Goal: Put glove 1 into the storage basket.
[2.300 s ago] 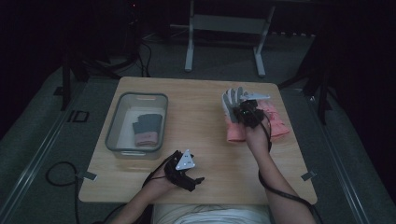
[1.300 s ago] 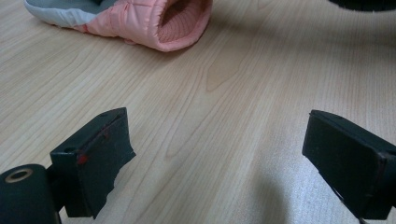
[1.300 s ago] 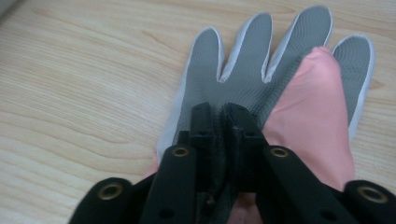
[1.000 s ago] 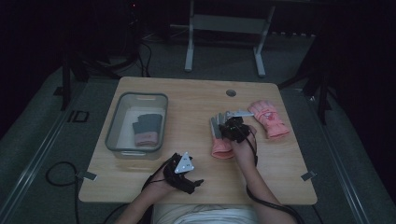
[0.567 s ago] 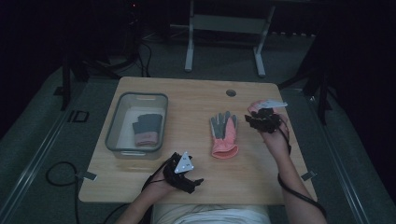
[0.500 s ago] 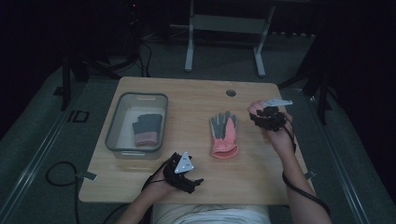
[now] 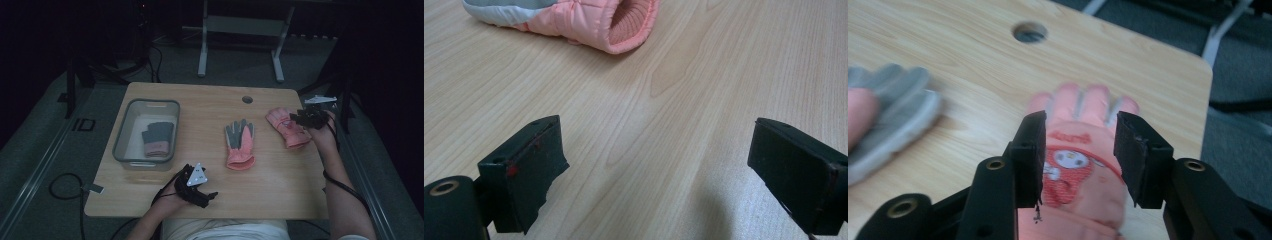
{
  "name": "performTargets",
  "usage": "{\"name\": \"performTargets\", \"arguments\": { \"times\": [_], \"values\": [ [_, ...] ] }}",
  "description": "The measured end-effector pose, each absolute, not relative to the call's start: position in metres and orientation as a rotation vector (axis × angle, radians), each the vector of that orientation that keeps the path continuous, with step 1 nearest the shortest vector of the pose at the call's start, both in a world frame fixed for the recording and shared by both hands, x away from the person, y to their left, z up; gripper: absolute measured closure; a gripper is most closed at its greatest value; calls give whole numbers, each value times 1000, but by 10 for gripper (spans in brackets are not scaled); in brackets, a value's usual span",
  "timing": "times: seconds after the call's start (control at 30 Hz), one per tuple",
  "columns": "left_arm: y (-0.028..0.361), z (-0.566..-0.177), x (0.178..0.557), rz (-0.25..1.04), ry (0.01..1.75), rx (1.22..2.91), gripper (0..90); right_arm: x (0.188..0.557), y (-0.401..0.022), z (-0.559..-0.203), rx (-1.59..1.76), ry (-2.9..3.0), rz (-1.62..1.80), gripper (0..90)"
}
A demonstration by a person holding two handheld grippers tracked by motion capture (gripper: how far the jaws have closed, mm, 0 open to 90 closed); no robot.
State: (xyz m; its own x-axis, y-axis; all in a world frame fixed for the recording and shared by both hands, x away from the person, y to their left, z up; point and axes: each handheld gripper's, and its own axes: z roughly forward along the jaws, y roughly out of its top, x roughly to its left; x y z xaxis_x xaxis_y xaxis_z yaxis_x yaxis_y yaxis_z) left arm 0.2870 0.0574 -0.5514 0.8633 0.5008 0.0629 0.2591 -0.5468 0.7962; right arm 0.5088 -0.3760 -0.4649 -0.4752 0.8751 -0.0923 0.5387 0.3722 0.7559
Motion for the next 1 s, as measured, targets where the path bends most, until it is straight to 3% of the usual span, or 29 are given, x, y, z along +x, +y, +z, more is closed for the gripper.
{"name": "performTargets", "arguments": {
  "times": [0.13, 0.27, 0.33, 0.4, 0.47, 0.53, 0.57, 0.7, 1.0],
  "values": [
    [58, -552, 287, 359, 544, 2182, 76, 525, -379, -482, 1266, 2193, 901, 513],
    [59, -551, 285, 356, 546, 2172, 76, 532, -373, -506, 1286, 2256, 843, 417],
    [60, -551, 285, 357, 549, 2173, 75, 531, -370, -516, 1278, 2257, 808, 421],
    [60, -552, 285, 357, 551, 2171, 76, 530, -367, -523, 1254, 2247, 771, 446],
    [60, -552, 285, 357, 551, 2168, 76, 528, -365, -528, 1248, 2241, 762, 530],
    [60, -552, 284, 361, 550, 2171, 75, 527, -364, -528, 1265, 2228, 753, 765],
    [60, -552, 285, 360, 551, 2170, 76, 526, -364, -528, 1273, 2226, 743, 830],
    [61, -551, 285, 358, 554, 2164, 76, 528, -361, -521, 1356, 2203, 752, 877],
    [61, -551, 286, 361, 554, 2160, 76, 505, -363, -477, 1437, 2063, 855, 885]
  ]
}}
